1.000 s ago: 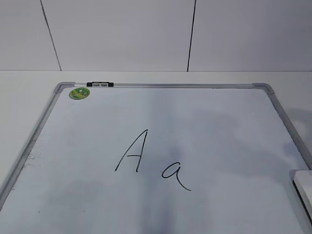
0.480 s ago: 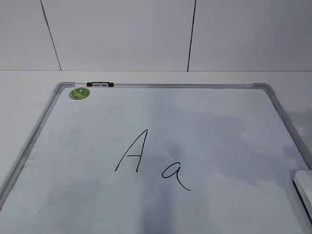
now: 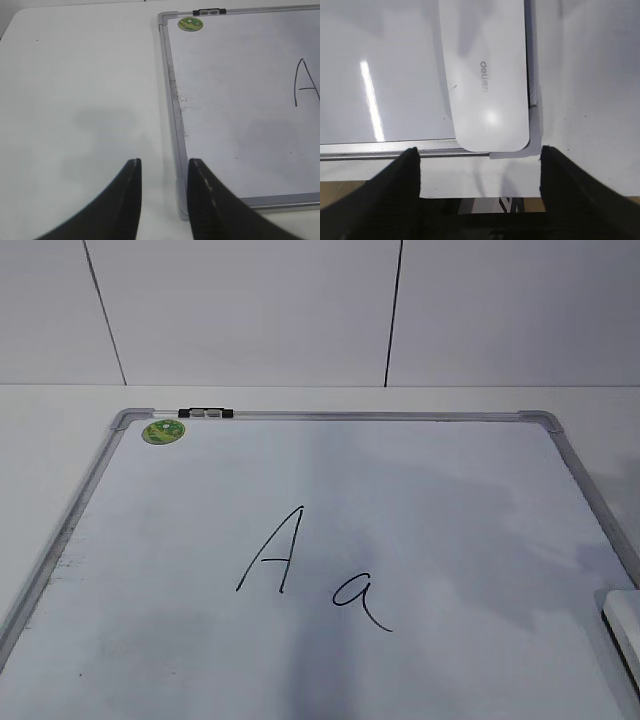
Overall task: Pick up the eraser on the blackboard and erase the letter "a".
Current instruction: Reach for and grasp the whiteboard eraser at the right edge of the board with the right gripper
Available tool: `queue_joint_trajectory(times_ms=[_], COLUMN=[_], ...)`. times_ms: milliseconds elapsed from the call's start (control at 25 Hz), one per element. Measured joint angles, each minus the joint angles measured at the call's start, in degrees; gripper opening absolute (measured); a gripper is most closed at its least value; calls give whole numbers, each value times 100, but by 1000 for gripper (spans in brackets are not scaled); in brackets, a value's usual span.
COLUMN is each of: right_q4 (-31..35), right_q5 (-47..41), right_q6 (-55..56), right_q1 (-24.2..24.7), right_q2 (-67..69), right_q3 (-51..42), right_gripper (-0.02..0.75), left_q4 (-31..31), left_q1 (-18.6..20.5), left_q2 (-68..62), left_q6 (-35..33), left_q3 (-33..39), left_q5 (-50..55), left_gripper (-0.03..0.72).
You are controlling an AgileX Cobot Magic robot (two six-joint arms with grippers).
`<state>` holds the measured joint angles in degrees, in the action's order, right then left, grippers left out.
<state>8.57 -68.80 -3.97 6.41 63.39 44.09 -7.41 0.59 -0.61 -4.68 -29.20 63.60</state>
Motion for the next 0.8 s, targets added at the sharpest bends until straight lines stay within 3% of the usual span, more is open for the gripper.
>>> queue_joint_trajectory(times_ms=[400,800], right_q4=[64,180], right_q5=[0,0], right_q6=[-33,-248], right_q1=[0,0], right_q2=[63,512], right_q3=[0,62], right_gripper=[676,680], left_q4=[0,0], left_q1=[0,0], left_q2=[0,0], left_q6=[0,0], left_q3=[0,0], left_q5=[0,0], left_gripper=[235,235])
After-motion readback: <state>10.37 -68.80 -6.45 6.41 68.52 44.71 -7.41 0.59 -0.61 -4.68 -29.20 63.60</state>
